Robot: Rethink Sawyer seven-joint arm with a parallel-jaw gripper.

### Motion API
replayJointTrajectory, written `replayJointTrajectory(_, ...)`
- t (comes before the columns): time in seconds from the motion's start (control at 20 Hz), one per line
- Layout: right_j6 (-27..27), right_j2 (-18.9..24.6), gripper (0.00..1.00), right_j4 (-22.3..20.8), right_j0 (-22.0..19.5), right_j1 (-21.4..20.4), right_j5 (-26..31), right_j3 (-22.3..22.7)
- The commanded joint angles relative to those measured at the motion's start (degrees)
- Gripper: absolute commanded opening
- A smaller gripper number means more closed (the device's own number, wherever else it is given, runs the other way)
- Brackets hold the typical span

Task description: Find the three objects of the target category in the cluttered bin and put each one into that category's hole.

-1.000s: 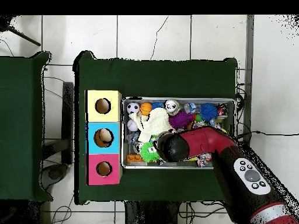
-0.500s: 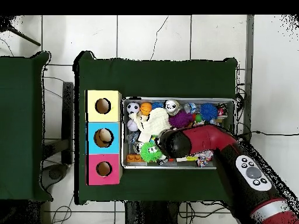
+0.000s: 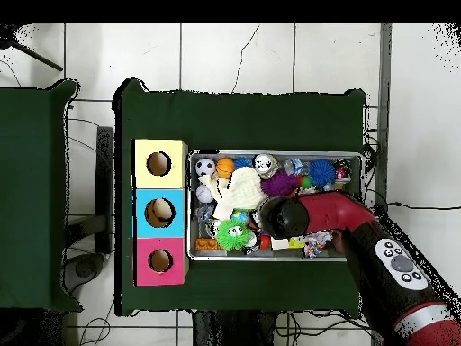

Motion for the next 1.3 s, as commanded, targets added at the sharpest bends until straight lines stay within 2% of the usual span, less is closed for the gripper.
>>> replayJointTrajectory(0.05, -17.6, 3.3, 1.0, -2.1, -2.4, 5.5, 7.6, -7.4)
replayJointTrajectory(0.15, -16.6, 3.1, 1.0, -2.3, -3.3, 5.3, 6.7, -6.3)
replayJointTrajectory(0.4, -12.8, 2.5, 1.0, -2.9, -5.4, 1.5, 3.9, -0.8)
replayJointTrajectory(0.7, -10.1, 1.8, 1.0, -3.8, -7.3, 0.2, 1.5, 2.8)
replayJointTrajectory(0.85, -8.8, 1.8, 1.0, -3.9, -7.9, -1.1, 0.5, 4.6)
replayJointTrajectory(1.1, -7.5, 2.3, 1.0, -3.3, -7.9, -5.7, 1.2, 7.9)
replayJointTrajectory(1.3, -6.5, 2.4, 1.0, -3.2, -7.7, -6.9, 0.8, 9.0)
